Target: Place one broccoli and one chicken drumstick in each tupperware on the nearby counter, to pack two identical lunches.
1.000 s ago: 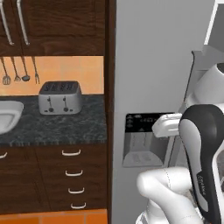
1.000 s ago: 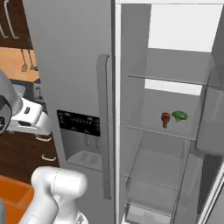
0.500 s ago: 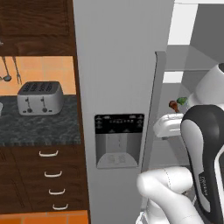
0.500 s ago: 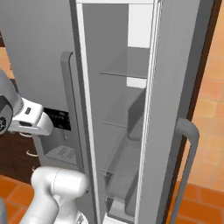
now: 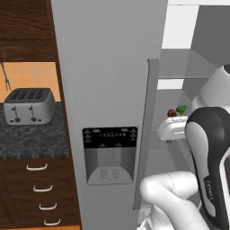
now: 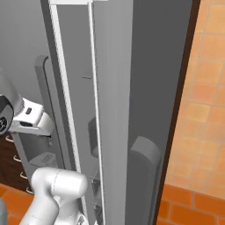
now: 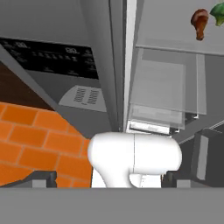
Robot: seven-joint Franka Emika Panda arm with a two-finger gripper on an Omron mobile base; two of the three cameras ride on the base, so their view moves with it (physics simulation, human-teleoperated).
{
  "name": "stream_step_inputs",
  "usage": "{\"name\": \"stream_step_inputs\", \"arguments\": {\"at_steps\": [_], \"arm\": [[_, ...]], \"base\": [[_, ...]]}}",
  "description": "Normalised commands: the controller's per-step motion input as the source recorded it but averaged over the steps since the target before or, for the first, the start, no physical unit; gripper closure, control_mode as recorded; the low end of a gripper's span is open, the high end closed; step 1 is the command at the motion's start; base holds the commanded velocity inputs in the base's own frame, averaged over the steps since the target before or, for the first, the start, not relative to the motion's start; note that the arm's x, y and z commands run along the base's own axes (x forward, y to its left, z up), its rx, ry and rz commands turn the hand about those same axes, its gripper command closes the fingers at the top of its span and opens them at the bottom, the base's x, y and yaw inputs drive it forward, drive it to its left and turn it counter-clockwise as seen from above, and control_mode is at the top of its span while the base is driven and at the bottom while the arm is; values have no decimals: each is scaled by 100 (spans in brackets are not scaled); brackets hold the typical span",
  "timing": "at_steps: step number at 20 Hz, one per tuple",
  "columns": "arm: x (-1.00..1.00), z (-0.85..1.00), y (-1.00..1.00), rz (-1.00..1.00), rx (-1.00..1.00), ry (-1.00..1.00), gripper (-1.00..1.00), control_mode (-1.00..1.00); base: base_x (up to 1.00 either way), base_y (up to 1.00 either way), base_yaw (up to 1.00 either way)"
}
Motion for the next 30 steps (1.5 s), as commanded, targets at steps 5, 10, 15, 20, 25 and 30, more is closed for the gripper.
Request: {"name": "stream_step_inputs", "arguments": {"at_steps": [5, 10, 15, 20, 25, 30], "arm": [[-14, 0, -29, 0, 6, -3, -100, -100], [-8, -9, -100, 0, 28, -3, -100, -100], [51, -15, -84, 0, 2, 2, -100, -100], [73, -34, -53, 0, -13, 0, -100, -100], [99, -31, -18, -25, -10, 0, -100, -100], [62, -20, -5, -7, 0, -6, -100, -100]], "base": [[-5, -10, 0], [0, 0, 0], [0, 0, 0], [0, 0, 0], [0, 0, 0], [0, 0, 0]]}}
